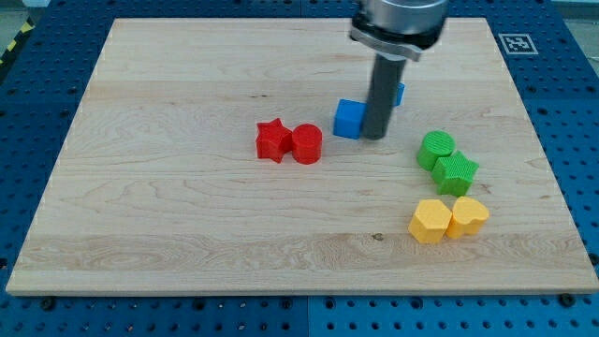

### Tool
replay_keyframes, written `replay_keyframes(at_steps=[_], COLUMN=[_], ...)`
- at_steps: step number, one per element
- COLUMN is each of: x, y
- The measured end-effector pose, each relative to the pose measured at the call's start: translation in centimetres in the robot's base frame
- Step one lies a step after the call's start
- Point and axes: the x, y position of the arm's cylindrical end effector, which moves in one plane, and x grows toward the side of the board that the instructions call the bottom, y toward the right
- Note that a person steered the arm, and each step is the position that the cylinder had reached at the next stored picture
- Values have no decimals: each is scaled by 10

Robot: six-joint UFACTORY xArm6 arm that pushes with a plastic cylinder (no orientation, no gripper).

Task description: Push the cube to the top of the red star

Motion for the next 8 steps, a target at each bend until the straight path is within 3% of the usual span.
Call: replay_keyframes(at_steps=[2, 6, 7, 8], x=[-22, -19, 20, 61], y=[-19, -146, -173, -151])
